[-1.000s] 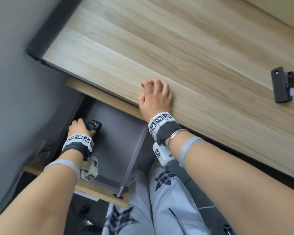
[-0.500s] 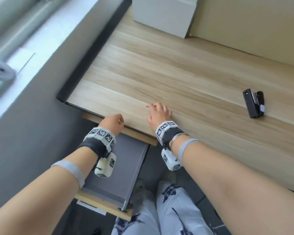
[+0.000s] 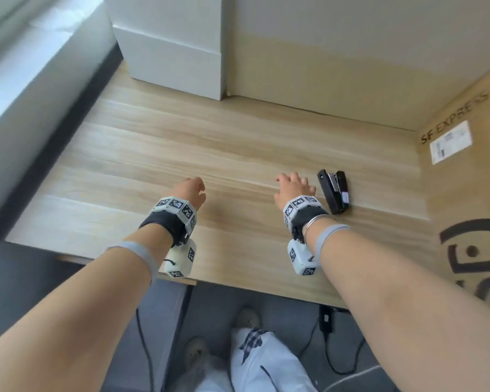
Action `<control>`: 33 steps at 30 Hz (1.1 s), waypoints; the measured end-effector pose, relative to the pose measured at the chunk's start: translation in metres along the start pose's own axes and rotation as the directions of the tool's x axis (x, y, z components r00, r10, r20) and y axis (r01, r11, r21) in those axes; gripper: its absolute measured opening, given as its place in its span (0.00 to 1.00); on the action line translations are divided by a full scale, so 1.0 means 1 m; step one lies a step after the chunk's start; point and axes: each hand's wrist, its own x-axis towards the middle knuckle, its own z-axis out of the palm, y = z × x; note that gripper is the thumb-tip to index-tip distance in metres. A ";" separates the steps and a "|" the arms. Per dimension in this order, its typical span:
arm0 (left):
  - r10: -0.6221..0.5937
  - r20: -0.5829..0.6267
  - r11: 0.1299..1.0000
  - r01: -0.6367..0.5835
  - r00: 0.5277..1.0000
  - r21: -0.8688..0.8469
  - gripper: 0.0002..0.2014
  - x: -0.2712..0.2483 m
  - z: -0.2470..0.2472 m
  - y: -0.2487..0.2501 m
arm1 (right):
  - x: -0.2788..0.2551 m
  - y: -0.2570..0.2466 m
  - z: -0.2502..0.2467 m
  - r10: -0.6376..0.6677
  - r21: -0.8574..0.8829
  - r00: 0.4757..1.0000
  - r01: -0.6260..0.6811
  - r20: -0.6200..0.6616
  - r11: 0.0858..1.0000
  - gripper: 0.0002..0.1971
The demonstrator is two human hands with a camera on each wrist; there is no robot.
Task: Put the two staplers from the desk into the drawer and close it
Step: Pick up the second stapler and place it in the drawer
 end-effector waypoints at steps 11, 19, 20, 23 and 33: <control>-0.047 -0.008 0.997 0.047 0.999 0.065 0.25 0.040 0.041 0.046 | 0.046 0.111 -0.015 0.405 0.181 0.914 -0.401 0.016 0.898 0.33; -0.066 -0.022 0.989 0.069 0.998 0.132 0.28 0.043 0.048 0.036 | 0.062 0.117 -0.006 0.432 0.317 0.889 -0.458 0.153 0.831 0.48; -0.050 -0.027 0.986 0.054 0.998 0.160 0.28 0.042 0.049 0.034 | 0.062 0.115 -0.007 0.424 0.314 0.891 -0.454 0.161 0.834 0.47; -0.034 -0.057 0.981 0.044 0.998 0.190 0.28 0.040 0.053 0.030 | 0.059 0.109 -0.005 0.374 0.265 0.918 -0.396 0.131 0.879 0.35; -0.069 -0.036 0.991 0.073 0.997 0.111 0.23 0.030 0.050 0.036 | 0.038 0.068 -0.002 0.164 0.286 0.976 -0.199 0.143 0.937 0.34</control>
